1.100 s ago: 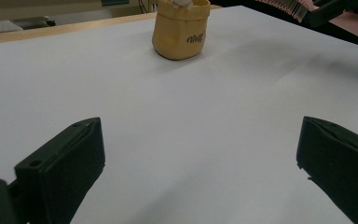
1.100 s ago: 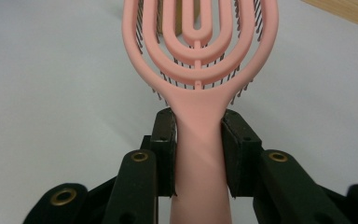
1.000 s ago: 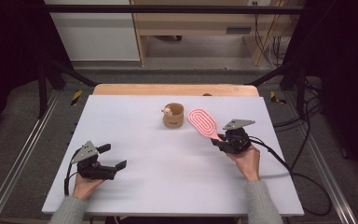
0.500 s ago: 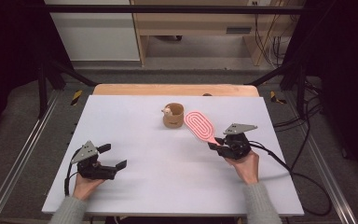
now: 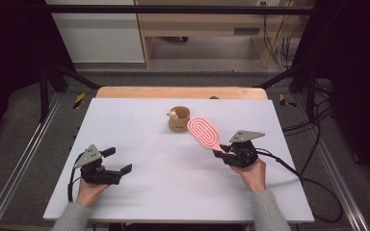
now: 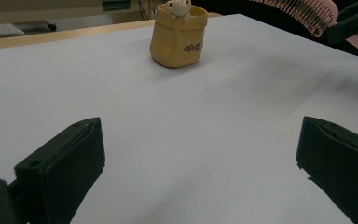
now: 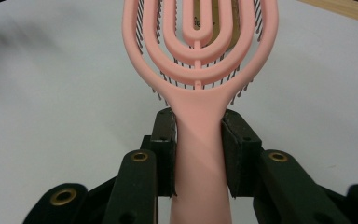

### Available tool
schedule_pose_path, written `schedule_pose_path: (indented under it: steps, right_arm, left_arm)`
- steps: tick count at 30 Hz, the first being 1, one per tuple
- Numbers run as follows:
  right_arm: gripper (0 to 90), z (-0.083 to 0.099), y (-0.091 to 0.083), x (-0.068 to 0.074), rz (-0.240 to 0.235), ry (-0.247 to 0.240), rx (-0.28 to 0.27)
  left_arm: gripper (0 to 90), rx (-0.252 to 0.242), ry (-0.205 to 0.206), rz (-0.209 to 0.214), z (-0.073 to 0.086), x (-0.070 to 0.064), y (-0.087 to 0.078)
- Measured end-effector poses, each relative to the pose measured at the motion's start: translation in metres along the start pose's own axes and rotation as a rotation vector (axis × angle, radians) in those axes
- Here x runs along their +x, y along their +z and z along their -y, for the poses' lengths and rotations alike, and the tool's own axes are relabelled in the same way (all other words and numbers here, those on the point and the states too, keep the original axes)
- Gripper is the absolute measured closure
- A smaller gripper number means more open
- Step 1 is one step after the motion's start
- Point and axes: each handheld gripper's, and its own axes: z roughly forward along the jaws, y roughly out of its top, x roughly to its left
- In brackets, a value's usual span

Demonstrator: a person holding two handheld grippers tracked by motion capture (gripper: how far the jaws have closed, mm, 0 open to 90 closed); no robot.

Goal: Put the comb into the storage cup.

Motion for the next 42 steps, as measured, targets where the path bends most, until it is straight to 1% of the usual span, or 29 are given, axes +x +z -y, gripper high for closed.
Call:
schedule_pose_path:
  steps: [4, 7, 14, 19, 29, 31, 34, 37, 42]
  right_arm:
    - [69.4, 0.0, 0.0, 0.001, -0.011, 0.005, -0.01]
    - [69.4, 0.0, 0.0, 0.001, -0.012, -0.001, -0.008]
    - [69.4, -0.001, -0.001, 0.002, -0.019, 0.004, -0.026]
    - [69.4, -0.001, 0.0, 0.003, -0.025, 0.007, -0.039]
    - [69.4, -0.001, 0.002, 0.004, -0.042, 0.012, -0.048]
    - [69.4, -0.001, 0.002, 0.004, -0.042, 0.013, -0.051]
    - [69.4, -0.001, 0.002, 0.004, -0.042, 0.012, -0.053]
    - [69.4, -0.002, 0.002, 0.005, -0.047, 0.017, -0.059]
    - [69.4, -0.002, 0.0, 0.005, -0.047, 0.013, -0.065]
  left_arm:
    - [0.9, -0.007, 0.0, 0.004, -0.003, -0.002, 0.001]
    - [0.9, -0.006, 0.002, 0.002, -0.004, -0.003, 0.002]
    - [0.9, -0.008, -0.012, 0.007, -0.007, -0.006, 0.004]
    - [0.9, -0.007, -0.013, 0.013, -0.009, -0.009, 0.006]
    - [0.9, -0.004, -0.02, 0.021, -0.014, -0.016, 0.011]
    - [0.9, -0.005, -0.025, 0.015, -0.016, -0.018, 0.012]
    - [0.7, -0.008, -0.036, 0.022, -0.017, -0.02, 0.013]
    - [0.6, -0.004, -0.034, 0.03, -0.02, -0.022, 0.015]
    - [0.4, 0.0, -0.037, 0.041, -0.024, -0.024, 0.019]
